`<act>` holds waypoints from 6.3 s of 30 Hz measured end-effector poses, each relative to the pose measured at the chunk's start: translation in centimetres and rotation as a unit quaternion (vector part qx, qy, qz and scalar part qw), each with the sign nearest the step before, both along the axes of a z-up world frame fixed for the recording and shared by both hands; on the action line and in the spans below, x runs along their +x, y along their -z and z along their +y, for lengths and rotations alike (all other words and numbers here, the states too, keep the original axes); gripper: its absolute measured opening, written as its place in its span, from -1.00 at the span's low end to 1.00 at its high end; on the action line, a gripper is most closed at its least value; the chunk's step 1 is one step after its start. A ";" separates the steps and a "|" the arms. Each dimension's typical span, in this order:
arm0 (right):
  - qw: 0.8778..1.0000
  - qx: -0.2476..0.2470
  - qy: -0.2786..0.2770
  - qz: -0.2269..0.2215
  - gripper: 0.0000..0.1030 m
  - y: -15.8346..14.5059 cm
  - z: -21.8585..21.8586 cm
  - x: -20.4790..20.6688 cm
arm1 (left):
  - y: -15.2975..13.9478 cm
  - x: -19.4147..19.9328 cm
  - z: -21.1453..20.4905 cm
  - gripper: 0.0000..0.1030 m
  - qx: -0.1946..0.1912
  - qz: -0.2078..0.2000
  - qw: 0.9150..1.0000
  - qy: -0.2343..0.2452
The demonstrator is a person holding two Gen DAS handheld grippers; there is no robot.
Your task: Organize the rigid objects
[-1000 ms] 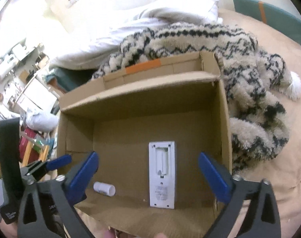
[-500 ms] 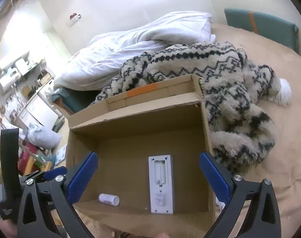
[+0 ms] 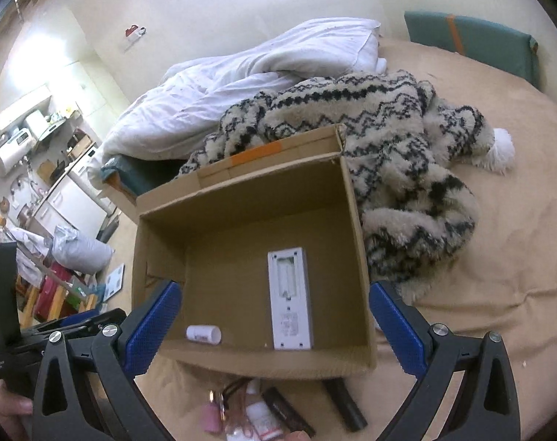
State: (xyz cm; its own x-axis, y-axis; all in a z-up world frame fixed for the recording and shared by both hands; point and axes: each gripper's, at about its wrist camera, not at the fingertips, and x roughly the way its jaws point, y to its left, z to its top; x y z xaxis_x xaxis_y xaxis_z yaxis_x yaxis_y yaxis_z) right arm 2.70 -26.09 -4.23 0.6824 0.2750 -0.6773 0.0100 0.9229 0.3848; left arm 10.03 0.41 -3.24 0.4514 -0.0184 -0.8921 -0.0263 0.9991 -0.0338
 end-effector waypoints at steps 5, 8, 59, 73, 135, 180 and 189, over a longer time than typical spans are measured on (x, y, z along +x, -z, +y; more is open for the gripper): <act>1.000 -0.004 0.001 0.009 1.00 0.2 -0.2 -1.8 | 1.0 -1.9 1.3 0.36 -0.009 0.011 1.000 -0.018; 1.000 -0.011 0.002 0.013 1.00 0.4 -0.6 -3.0 | 1.7 -2.6 1.7 0.36 -0.007 0.015 1.000 -0.024; 0.939 -0.133 -0.068 0.308 0.13 14.6 1.8 1.7 | 15.4 -2.5 -3.3 -0.55 0.021 0.229 0.973 0.014; 0.947 -0.178 -0.091 0.252 -0.61 12.2 4.1 -0.2 | 14.8 -3.1 -1.6 -0.56 0.006 0.214 0.977 0.022; 0.994 -0.057 -0.051 0.072 -0.61 0.2 1.9 6.4 | 3.7 7.5 -5.3 -0.56 -0.005 0.012 0.997 0.072; 0.995 -0.042 -0.042 0.082 1.00 1.5 2.8 7.5 | 3.5 6.6 -5.4 0.28 0.004 -0.010 0.998 0.058; 0.996 -0.035 -0.033 0.072 1.00 0.5 2.6 7.1 | 1.7 5.5 -4.7 0.28 0.001 -0.011 0.998 0.059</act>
